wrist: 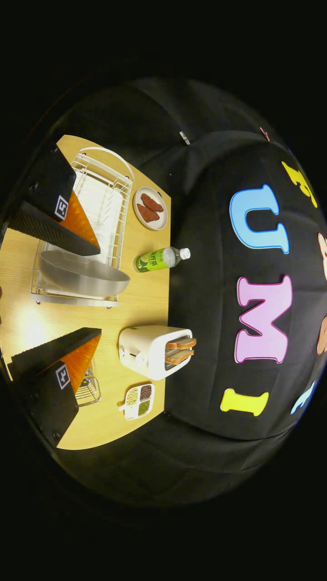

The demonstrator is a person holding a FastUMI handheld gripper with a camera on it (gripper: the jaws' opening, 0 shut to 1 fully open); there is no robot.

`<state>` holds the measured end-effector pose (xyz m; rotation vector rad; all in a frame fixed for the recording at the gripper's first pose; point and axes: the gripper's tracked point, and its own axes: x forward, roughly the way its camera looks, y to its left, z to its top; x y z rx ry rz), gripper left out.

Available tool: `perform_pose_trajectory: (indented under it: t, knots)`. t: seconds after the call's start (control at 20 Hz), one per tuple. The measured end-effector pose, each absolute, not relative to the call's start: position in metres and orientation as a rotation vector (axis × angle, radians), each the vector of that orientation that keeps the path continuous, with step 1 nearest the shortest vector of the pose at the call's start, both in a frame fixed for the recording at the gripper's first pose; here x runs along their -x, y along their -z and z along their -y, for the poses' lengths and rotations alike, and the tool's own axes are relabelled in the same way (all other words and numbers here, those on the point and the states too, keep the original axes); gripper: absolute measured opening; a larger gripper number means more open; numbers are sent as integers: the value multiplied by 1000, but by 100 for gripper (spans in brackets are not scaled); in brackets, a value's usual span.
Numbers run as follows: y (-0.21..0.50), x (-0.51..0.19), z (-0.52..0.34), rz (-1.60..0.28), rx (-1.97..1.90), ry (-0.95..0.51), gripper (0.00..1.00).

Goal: Take the plate from the dish rack, then take the spoon from the basket and place it into the plate.

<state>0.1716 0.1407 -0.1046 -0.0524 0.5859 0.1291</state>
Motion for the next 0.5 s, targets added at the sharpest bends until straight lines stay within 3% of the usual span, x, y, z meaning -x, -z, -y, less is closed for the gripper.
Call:
perform_pose_trajectory:
  t: [0.25, 0.4, 0.5]
  knots:
    - [129, -190, -145, -687, 1, -98, 94]
    - [141, -197, -144, -725, -17, -81, 74]
    - [151, -198, -149, -753, -44, -82, 68]
